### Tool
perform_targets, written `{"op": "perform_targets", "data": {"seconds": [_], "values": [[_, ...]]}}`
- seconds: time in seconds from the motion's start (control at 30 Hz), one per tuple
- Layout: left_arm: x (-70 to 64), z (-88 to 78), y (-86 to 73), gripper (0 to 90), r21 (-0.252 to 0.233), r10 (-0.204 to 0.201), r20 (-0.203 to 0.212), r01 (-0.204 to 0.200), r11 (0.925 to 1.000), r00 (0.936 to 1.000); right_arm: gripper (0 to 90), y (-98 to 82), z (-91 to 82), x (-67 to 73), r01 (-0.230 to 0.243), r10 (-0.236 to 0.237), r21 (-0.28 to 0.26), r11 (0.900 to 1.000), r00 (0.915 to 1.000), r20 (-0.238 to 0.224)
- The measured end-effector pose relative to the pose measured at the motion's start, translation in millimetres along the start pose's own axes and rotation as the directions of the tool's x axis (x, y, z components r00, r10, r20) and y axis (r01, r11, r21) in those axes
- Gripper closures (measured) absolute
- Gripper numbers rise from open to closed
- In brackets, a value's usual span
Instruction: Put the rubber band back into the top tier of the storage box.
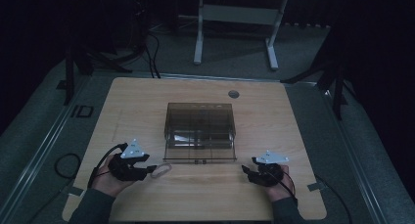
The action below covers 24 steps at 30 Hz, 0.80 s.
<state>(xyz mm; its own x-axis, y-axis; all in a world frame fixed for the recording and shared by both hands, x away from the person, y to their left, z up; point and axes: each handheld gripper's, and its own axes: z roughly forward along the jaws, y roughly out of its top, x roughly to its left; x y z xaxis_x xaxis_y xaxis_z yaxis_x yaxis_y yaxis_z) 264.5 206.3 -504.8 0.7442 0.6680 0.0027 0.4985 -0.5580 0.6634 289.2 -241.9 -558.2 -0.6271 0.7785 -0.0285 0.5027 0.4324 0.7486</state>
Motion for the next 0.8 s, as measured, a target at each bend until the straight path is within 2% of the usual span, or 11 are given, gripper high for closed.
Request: {"op": "perform_targets", "data": {"seconds": [0.13,0.17,0.33,0.37,0.53,0.63,0.73,0.77,0.8], "values": [[0.5,7.3,1.1,49.3,0.037,0.013,0.008,-0.013,0.9992,0.9999,44.5,-1.0,1.6,-0.6,0.006,-0.006,0.004,1.0,1.0,0.004],[0.4,10.4,2.4,49.3,0.059,0.019,0.011,-0.019,0.9981,0.9998,44.4,-1.2,2.1,-0.9,0.006,-0.006,0.005,1.0,1.0,0.006],[-0.6,17.0,5.8,49.1,0.094,0.035,0.018,-0.037,0.9949,0.9992,44.4,-2.7,3.1,-2.2,0.006,-0.006,0.01,1.0,0.9999,0.014],[-0.8,21.1,7.2,49.0,0.115,0.045,0.018,-0.047,0.9923,0.9988,44.4,-2.8,3.1,-2.3,0.006,-0.006,0.01,1.0,0.9998,0.018],[-1.3,29.1,9.4,48.4,0.146,0.05,0.028,-0.053,0.9879,0.9984,44.4,-4.0,3.9,-4.4,-0.001,0.001,0.014,1.0,0.9996,0.027],[-0.8,37.4,11.9,48.3,0.183,0.054,0.027,-0.058,0.9813,0.9982,44.4,-5.3,4.8,-7.0,-0.011,0.01,0.015,1.0,0.9994,0.033],[-0.7,41.1,12.7,48.1,0.201,0.053,0.028,-0.058,0.978,0.9982,44.4,-5.7,5.2,-7.4,-0.015,0.014,0.015,1.0,0.9993,0.035],[-1.0,44.5,13.4,48.1,0.217,0.055,0.034,-0.061,0.9742,0.9979,44.4,-6.0,5.7,-7.7,-0.018,0.017,0.012,1.0,0.9993,0.032],[-1.0,44.5,13.4,47.9,0.217,0.055,0.034,-0.061,0.9742,0.9979,44.4,-6.0,5.7,-7.7,-0.018,0.017,0.012,1.0,0.9993,0.032]]}}
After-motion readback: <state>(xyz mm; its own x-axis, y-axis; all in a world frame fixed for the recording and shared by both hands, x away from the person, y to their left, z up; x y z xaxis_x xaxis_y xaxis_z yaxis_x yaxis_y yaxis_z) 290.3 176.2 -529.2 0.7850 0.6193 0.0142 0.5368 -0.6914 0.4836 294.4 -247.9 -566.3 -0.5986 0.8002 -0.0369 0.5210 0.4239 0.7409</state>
